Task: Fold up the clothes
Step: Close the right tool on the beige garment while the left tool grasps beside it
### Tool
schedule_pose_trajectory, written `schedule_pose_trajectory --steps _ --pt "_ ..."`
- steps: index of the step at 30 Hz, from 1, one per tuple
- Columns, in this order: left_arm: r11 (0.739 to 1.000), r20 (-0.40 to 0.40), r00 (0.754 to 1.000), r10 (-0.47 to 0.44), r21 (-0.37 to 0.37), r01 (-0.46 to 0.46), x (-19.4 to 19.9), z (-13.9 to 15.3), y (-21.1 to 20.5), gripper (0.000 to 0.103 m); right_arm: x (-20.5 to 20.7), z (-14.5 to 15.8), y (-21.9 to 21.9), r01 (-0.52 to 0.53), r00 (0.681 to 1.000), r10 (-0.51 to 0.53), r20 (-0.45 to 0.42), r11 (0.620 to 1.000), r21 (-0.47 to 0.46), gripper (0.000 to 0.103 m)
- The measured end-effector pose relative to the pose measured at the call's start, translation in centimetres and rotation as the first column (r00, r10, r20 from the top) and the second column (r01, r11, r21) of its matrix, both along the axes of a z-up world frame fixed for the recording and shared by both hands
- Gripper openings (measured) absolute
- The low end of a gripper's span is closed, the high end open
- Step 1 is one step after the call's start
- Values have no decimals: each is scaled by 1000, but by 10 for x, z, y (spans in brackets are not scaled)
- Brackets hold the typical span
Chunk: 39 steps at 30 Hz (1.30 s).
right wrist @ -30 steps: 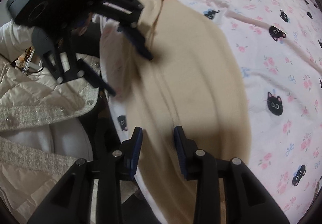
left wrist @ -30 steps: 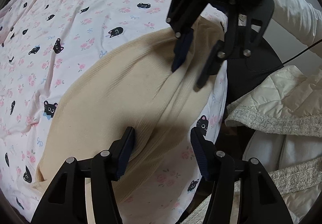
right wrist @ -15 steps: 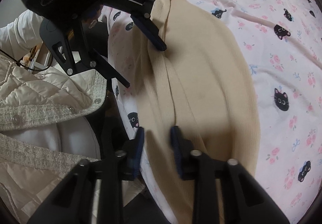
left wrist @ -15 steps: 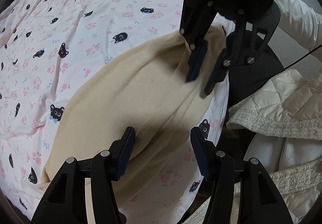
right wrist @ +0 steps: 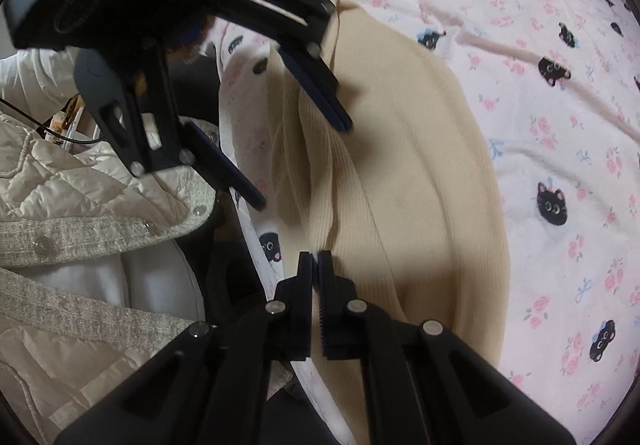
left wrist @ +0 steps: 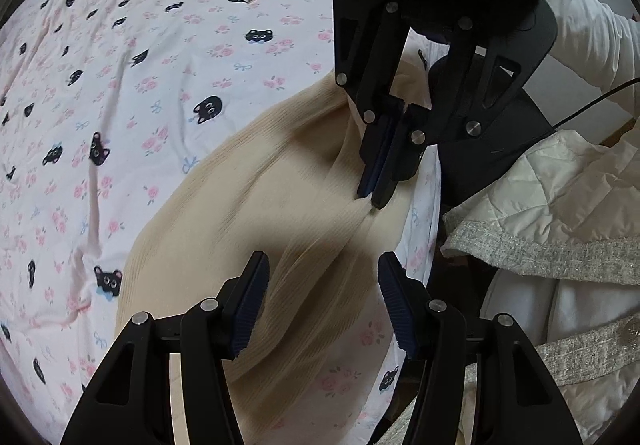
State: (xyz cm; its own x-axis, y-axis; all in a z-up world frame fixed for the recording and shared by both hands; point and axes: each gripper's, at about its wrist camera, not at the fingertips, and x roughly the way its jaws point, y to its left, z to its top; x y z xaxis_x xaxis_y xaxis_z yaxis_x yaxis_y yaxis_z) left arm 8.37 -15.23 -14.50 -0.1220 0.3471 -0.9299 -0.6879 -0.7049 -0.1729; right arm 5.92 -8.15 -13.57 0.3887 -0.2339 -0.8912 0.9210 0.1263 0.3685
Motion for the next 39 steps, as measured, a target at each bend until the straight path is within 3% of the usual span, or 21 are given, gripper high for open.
schedule_pose_trajectory --steps 2,4,7,11,15,27,34,39 --pt "1000 23 1000 -18 8 17 -5 -1 2 38 -2 4 0 13 1000 -13 -13 1000 -14 3" --pt "999 44 998 -34 12 33 -10 -2 3 22 -5 7 -1 26 999 -27 -23 999 -24 3" --pt "999 56 998 -38 -9 39 -15 -7 3 14 -10 12 -1 45 998 -46 -32 998 -38 3" --pt "999 69 997 -29 -18 30 -19 -10 -1 14 -12 15 1 53 998 -55 -33 997 -52 3" --pt "999 34 999 -37 -6 37 -17 -4 -1 15 -10 18 3 34 999 -35 -31 998 -56 3" --pt "980 61 979 -197 -29 199 -14 0 34 16 2 18 9 2 1000 -3 -19 998 -63 3" --pt "976 70 977 -203 -63 208 -15 -5 31 16 -1 16 9 8 1000 -10 -23 998 -66 3" --pt "983 78 985 -154 -86 160 -22 -8 14 16 -3 16 9 18 999 -20 -28 997 -73 3"
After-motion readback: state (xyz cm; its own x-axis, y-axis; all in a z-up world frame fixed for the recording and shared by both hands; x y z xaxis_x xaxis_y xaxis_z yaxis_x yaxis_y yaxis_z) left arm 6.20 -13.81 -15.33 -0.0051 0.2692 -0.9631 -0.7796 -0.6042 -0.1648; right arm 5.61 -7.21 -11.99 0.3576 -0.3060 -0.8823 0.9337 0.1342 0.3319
